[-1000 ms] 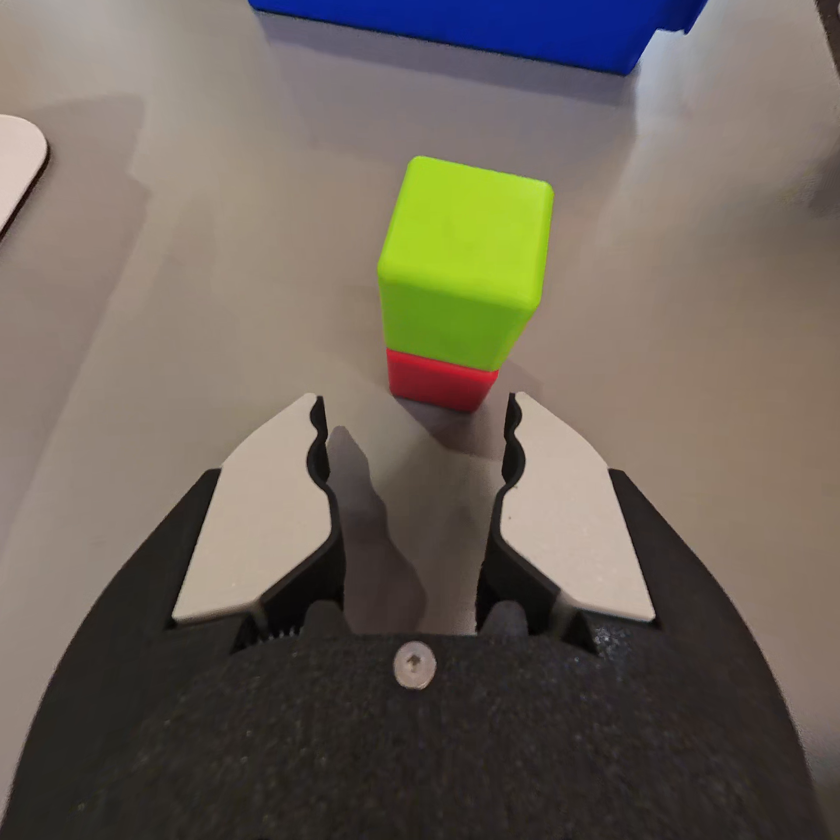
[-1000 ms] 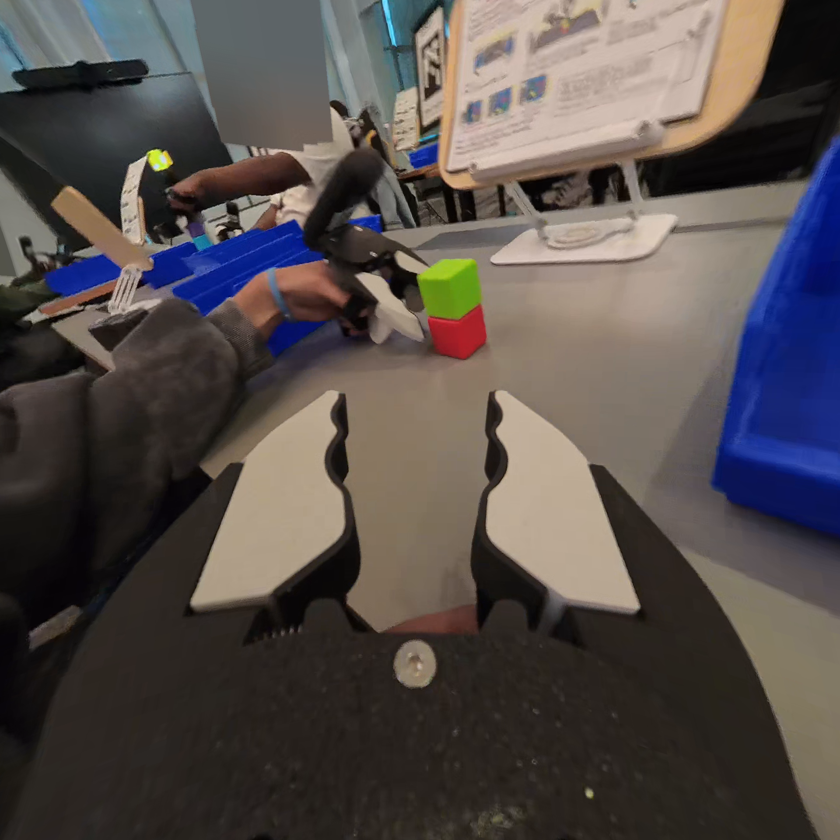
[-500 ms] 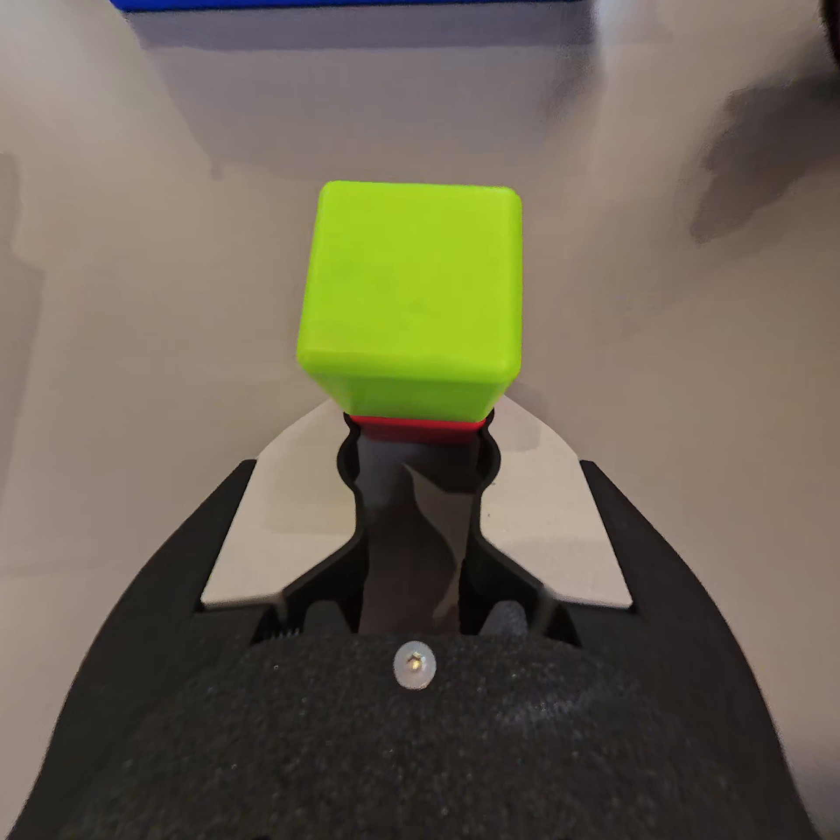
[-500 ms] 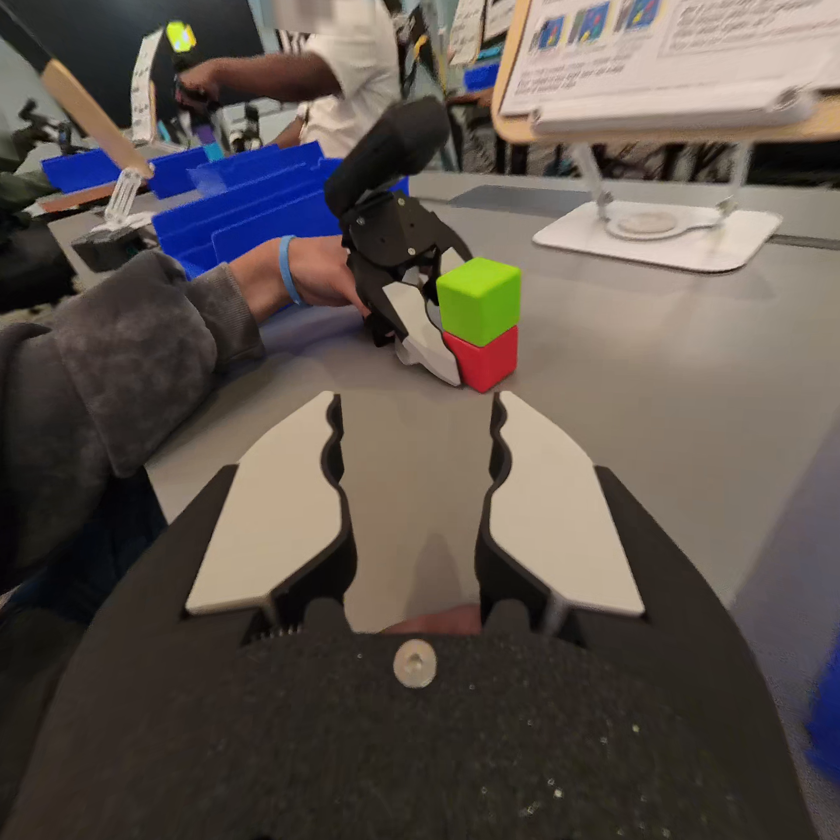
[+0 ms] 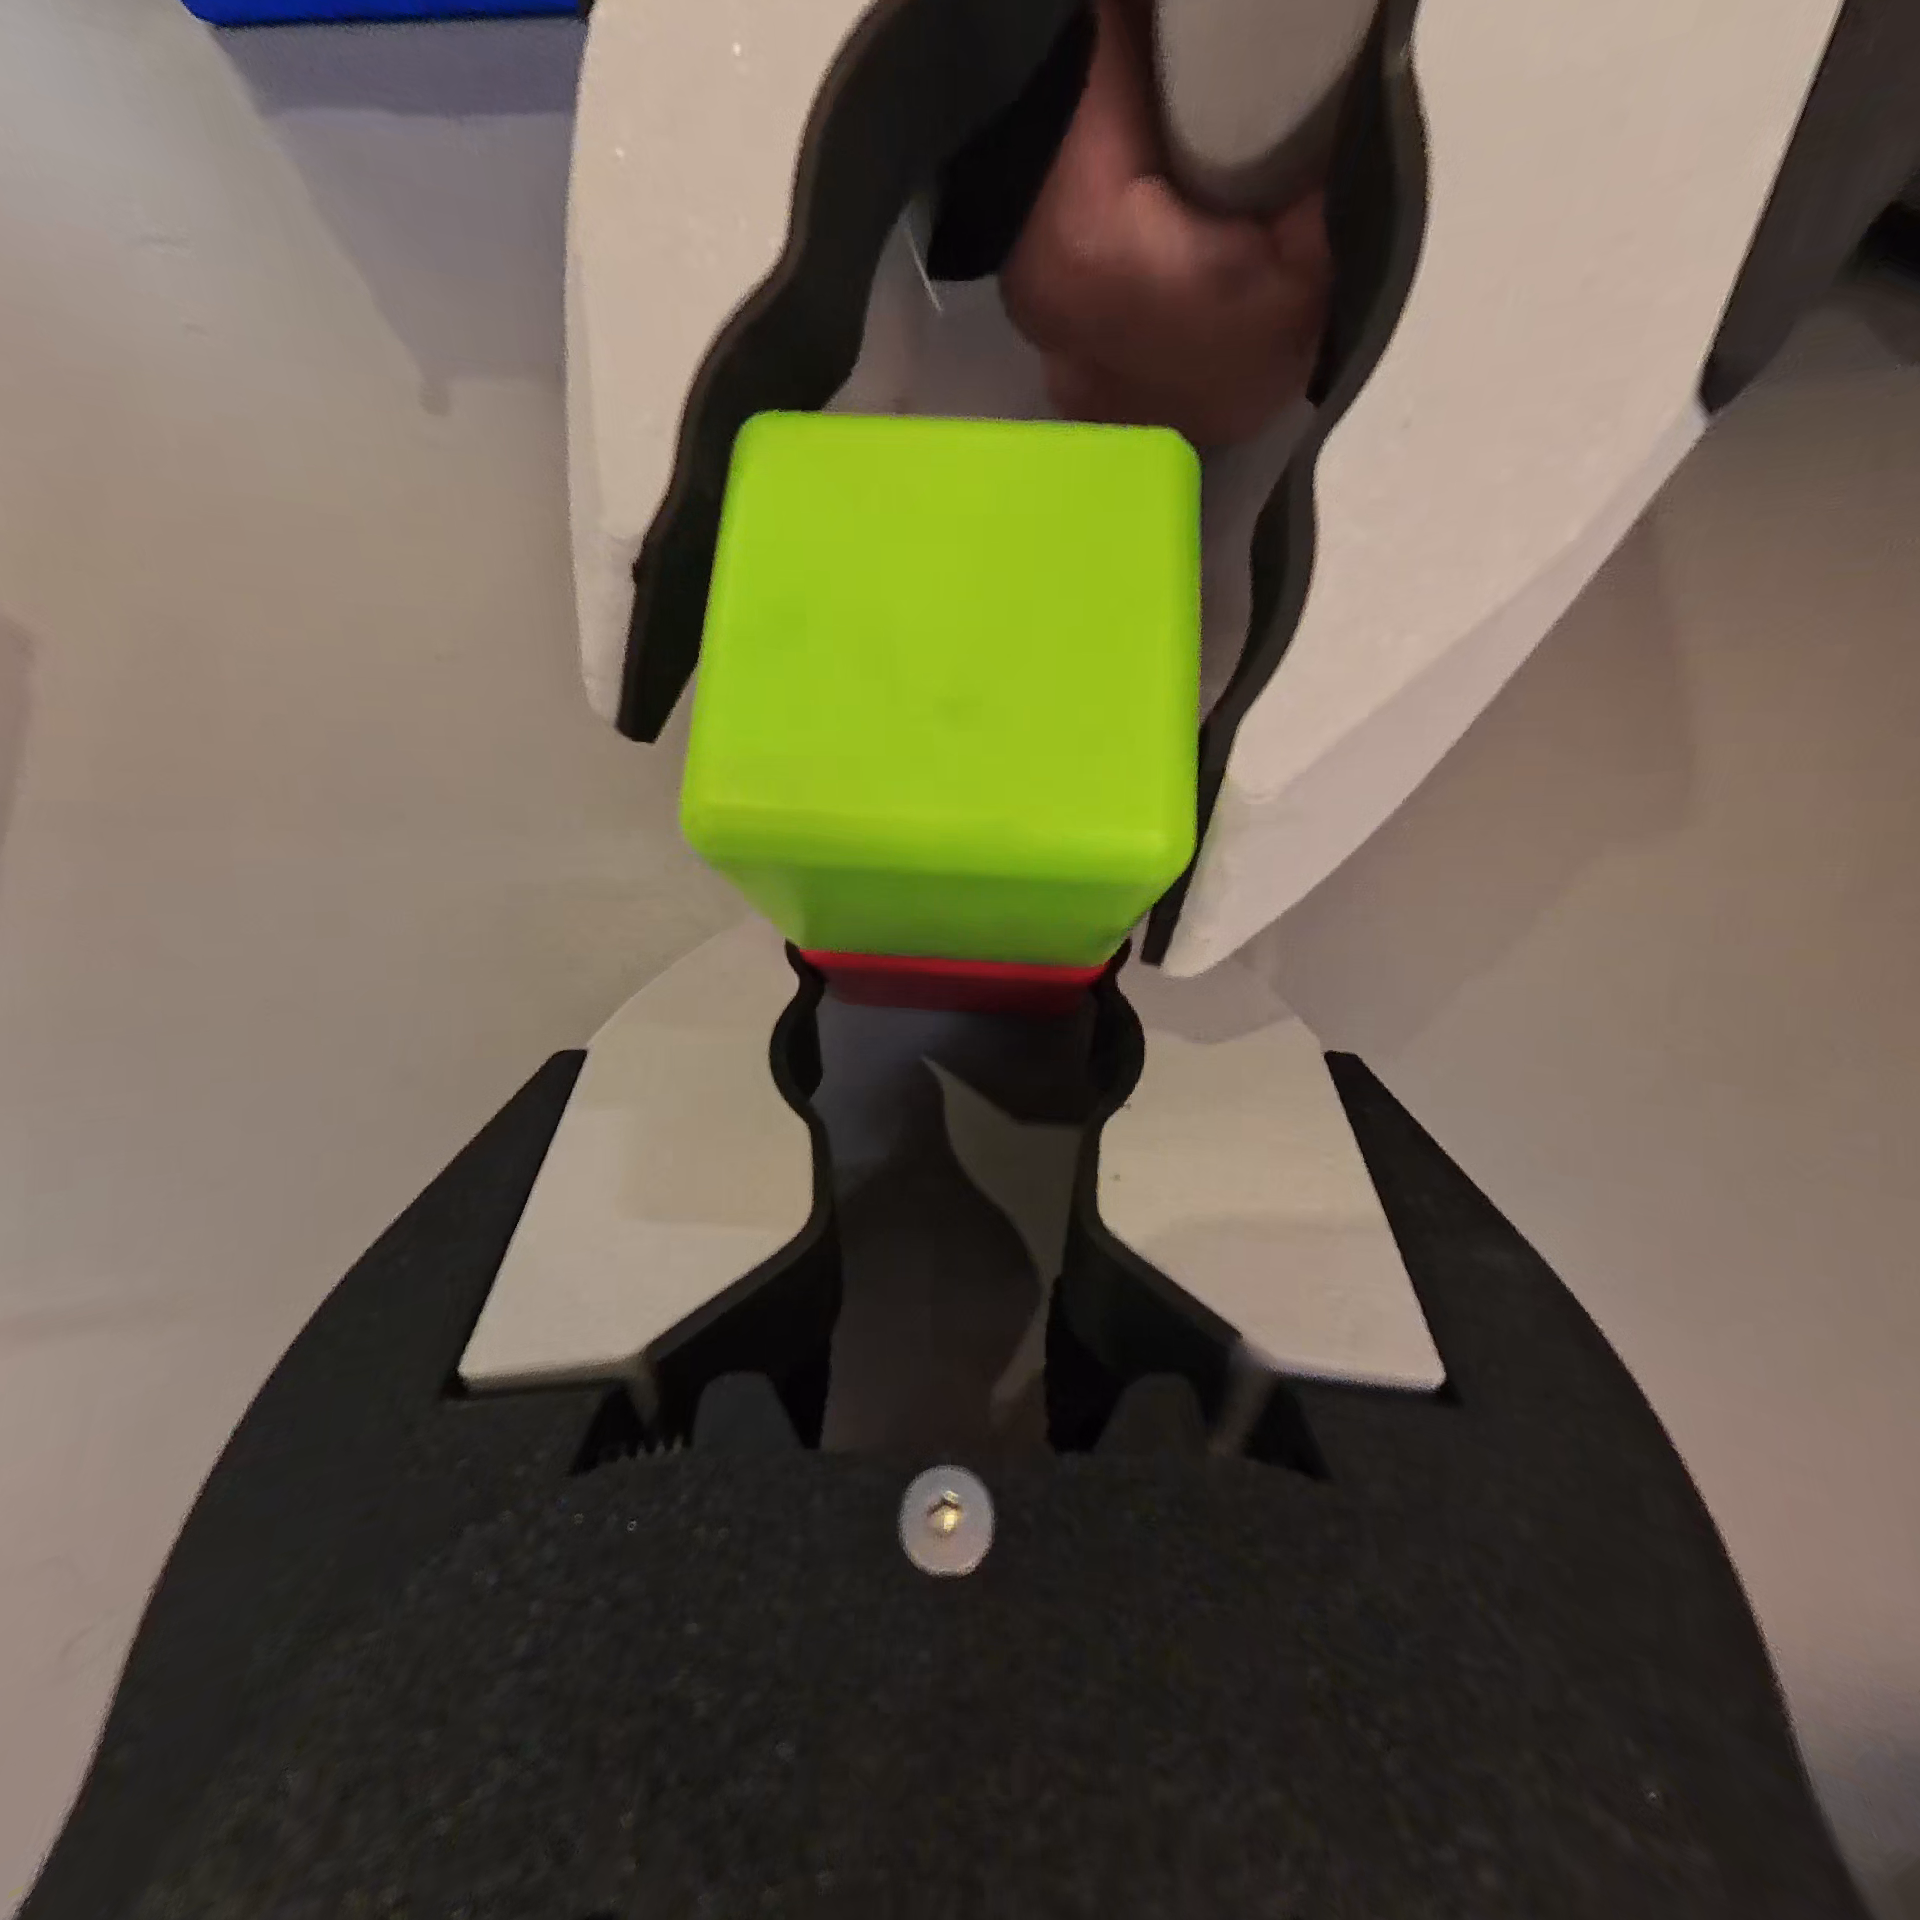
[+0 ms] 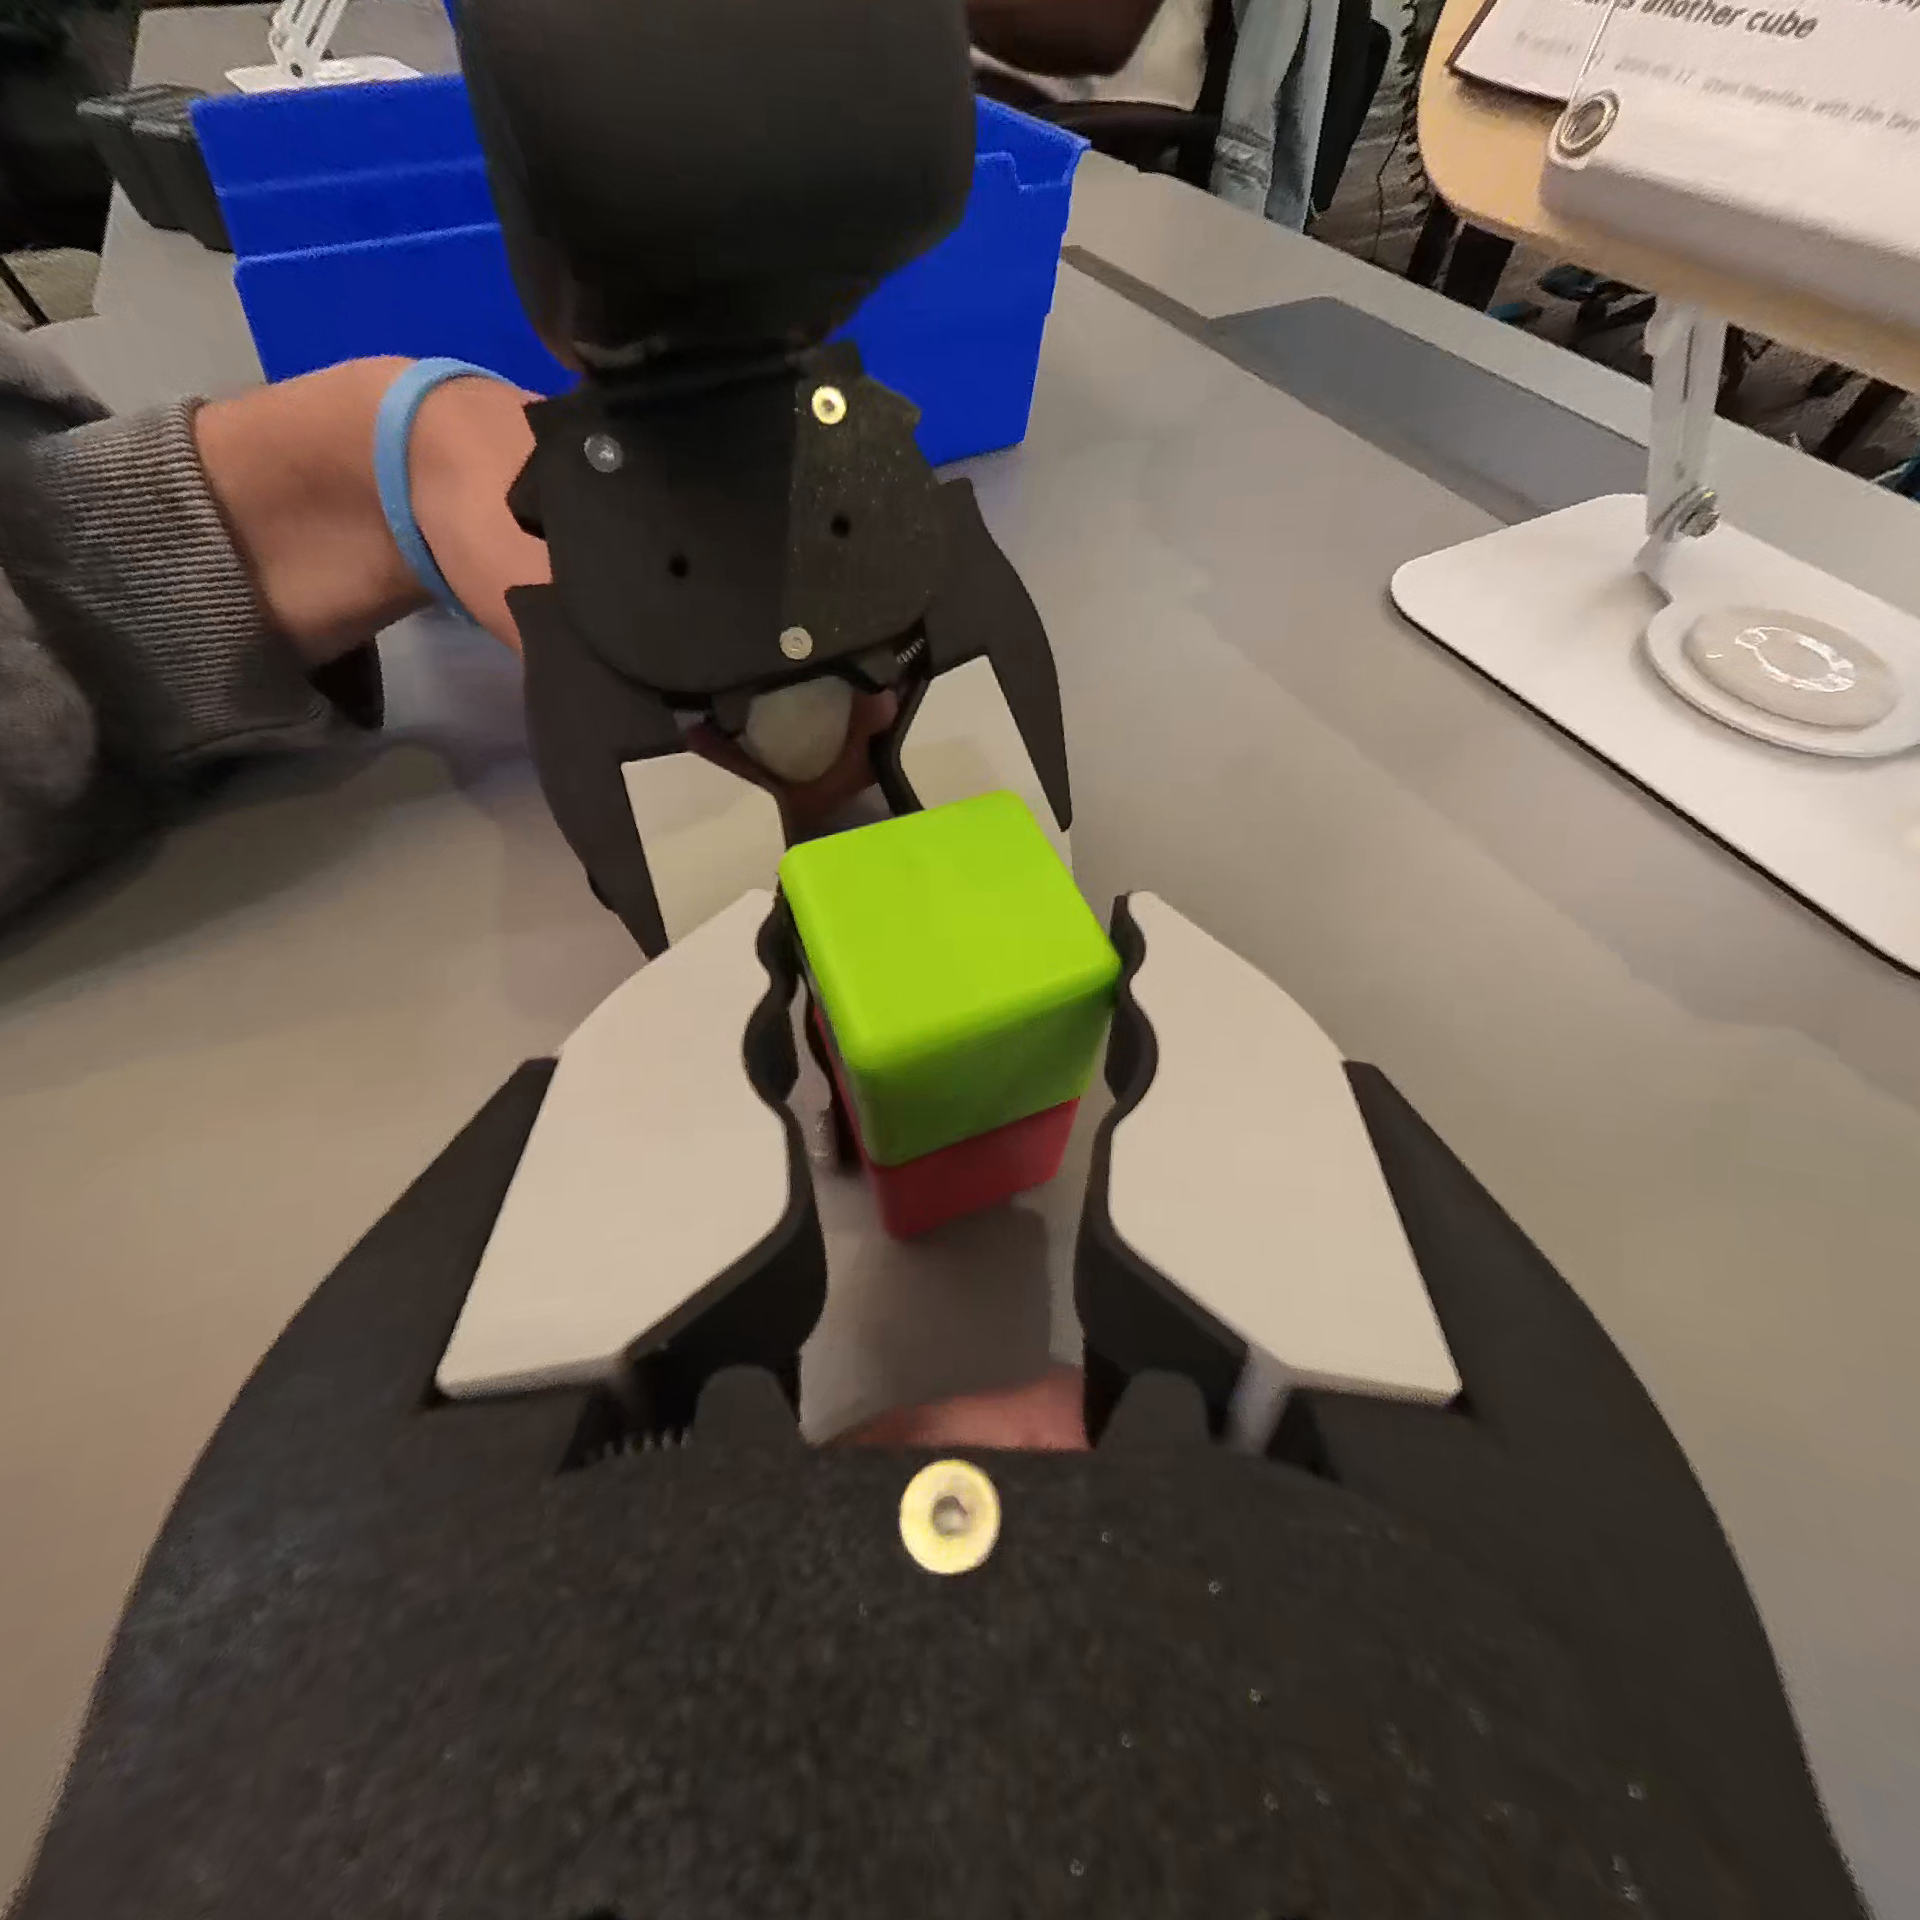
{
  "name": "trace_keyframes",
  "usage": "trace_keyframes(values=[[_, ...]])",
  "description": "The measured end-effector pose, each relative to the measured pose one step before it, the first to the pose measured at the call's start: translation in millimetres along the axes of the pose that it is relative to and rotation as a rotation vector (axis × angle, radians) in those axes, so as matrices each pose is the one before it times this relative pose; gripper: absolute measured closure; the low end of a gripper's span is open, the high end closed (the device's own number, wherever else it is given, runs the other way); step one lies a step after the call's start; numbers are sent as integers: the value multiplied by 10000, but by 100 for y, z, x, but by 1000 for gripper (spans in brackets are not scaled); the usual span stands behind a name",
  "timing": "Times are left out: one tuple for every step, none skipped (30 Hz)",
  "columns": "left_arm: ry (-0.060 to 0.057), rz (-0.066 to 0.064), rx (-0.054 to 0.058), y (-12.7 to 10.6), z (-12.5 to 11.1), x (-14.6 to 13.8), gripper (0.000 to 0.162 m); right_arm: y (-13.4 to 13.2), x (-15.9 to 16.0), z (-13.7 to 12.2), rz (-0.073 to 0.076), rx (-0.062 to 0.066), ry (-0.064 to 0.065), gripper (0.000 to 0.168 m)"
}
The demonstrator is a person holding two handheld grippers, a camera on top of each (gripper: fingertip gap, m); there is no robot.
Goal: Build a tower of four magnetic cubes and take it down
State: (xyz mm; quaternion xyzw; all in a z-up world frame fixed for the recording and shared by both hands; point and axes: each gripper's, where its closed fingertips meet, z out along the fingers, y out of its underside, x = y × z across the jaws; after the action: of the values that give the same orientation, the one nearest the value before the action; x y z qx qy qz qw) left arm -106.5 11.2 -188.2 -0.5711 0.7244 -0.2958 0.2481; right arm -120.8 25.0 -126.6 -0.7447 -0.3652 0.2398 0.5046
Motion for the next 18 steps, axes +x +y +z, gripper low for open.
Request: trace_keyframes(values=[[19, 48, 7, -1, -6, 66, 113, -57, -94, -127, -73, 115, 24, 111], [6, 3, -6, 6, -3, 15, 113, -376, -80, -256, 15, 352, 56, 112], [9, -32, -10, 1, 21, -24, 113, -1000, -57, -523, 247, 660, -22, 112], [3, -10, -2, -2, 4, 0, 113, -1351, 104, -700, 403, 670, -11, 112], [1, -5, -1, 2, -2, -5, 113, -1473, 250, -810, 186, 497, 188, 112], [-12, 2, 0, 5, -5, -5, 113, -1496, 151, -862, -160, 218, 340, 112], [-11, 5, 1, -10, -5, -9, 113, -1671, 104, -1004, -359, 85, 448, 112], [-2, 0, 0, 0, 0, -3, 113, -1987, 129, -1252, -393, 92, 456, 112], [0, 0, 0, 0, 0, 0, 113, -2183, 312, -1494, -398, 87, 452, 112], [-2, 0, 0, -1, 1, 7, 113, -2146, 820, -1682, -389, 11, 563, 113], [-4, -6, -1, 2, -1, -1, 113, -1934, 1398, -1750, -365, -85, 686, 112], [-1, -4, 0, 0, 0, 1, 113, -1565, 1855, -1657, -360, -183, 697, 112], [1, -1, 0, 0, 0, 2, 113, -1063, 2263, -1425, -338, -276, 709, 112], [0, -3, 0, -7, -7, 3, 113, -264, 2452, -936, -336, -504, 624, 112], [2, -10, -1, -4, 5, -2, 113, 800, 2371, -339, -277, -874, 422, 112], [-3, -5, -1, 1, -1, 0, 113, 1452, 2459, 259, -209, -1001, 488, 113], [-6, 0, 0, -1, 1, 1, 113, 1880, 2264, 934, -178, -1061, 427, 112], [-4, -2, -1, 1, 0, -4, 113, 2121, 1600, 1550, -47, -1107, 89, 112]])
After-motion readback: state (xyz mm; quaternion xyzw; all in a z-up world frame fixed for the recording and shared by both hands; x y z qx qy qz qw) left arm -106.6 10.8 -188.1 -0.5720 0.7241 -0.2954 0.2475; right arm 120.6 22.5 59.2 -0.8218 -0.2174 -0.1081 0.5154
